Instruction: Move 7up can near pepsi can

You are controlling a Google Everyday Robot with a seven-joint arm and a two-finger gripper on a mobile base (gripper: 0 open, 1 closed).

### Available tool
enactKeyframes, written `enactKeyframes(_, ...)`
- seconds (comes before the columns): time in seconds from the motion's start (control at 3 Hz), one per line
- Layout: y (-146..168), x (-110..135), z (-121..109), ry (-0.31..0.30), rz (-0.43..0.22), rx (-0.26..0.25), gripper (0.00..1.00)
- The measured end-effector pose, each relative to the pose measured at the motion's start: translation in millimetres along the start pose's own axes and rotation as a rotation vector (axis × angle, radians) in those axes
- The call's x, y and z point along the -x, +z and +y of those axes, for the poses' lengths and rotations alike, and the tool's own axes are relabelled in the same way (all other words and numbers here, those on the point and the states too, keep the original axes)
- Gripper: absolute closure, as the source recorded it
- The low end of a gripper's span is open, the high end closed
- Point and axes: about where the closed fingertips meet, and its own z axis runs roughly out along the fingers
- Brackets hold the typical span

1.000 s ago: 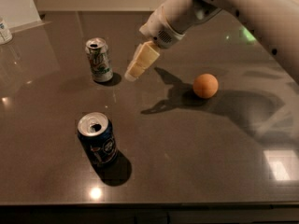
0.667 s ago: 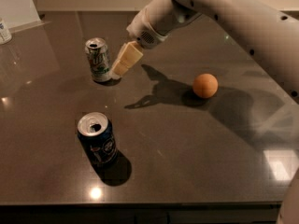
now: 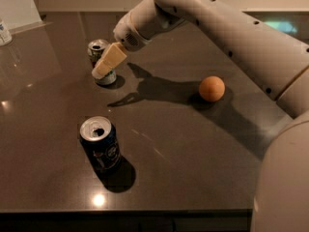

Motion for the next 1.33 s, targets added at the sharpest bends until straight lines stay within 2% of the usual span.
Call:
enactKeyframes(0.33, 15.0, 7.8, -3.1, 0.026, -0.032, 0.025, 0.17)
enactKeyframes(0.67, 20.4, 9.7, -6.4, 0.048, -0.053, 0.036, 0.41)
enactKeyframes(1.0, 13.4, 9.1, -5.0, 0.059, -0.076, 0.042, 0.65)
enactKeyframes(1.33, -11.2, 8.5, 10.8, 0.047, -0.105, 0.071, 0.88)
